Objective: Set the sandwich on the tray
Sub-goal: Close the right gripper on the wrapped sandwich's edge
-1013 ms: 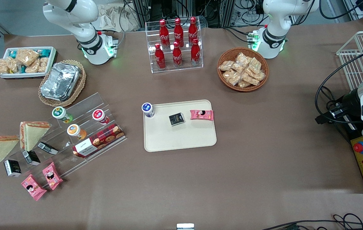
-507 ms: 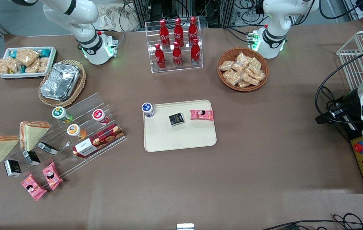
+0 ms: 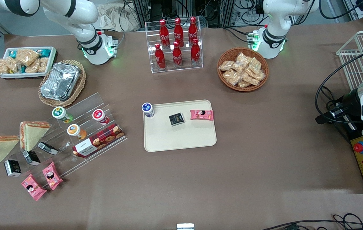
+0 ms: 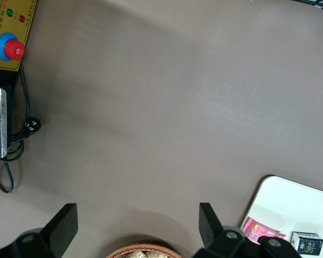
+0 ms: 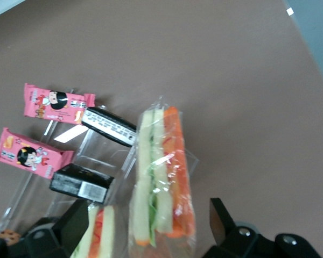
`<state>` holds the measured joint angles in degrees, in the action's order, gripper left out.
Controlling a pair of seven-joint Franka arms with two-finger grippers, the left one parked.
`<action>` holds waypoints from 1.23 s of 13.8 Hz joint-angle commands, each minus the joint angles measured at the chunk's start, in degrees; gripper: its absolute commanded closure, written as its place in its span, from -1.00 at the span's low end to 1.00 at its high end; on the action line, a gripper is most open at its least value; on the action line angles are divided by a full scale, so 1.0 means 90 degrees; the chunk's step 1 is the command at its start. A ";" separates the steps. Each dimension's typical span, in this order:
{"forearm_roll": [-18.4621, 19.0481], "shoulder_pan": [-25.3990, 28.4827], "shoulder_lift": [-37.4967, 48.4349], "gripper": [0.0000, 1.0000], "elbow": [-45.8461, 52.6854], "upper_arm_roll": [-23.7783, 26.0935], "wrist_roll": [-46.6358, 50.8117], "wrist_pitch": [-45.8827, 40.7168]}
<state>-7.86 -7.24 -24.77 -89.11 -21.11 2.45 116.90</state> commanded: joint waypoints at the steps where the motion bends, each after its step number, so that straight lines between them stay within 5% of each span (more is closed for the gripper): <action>1: -0.0308 -0.0035 0.0017 -1.00 -0.0459 -0.0008 -0.0524 0.0486; 8: -0.0484 -0.0143 -0.0099 -0.92 -0.0890 -0.0008 -0.0731 0.0888; 9: -0.0484 -0.0143 -0.0100 -0.45 -0.0880 -0.0018 -0.0722 0.0878; 11: -0.0455 -0.0104 -0.0071 0.86 -0.0880 -0.0018 -0.0741 0.0781; 12: -0.0435 -0.0104 -0.0061 1.00 -0.0851 -0.0018 -0.0761 0.0723; 17: -0.0484 -0.0162 0.0095 1.00 -0.0530 -0.0028 -0.0976 0.0090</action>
<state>-10.43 -8.35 -25.38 -95.77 -21.25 -4.64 121.91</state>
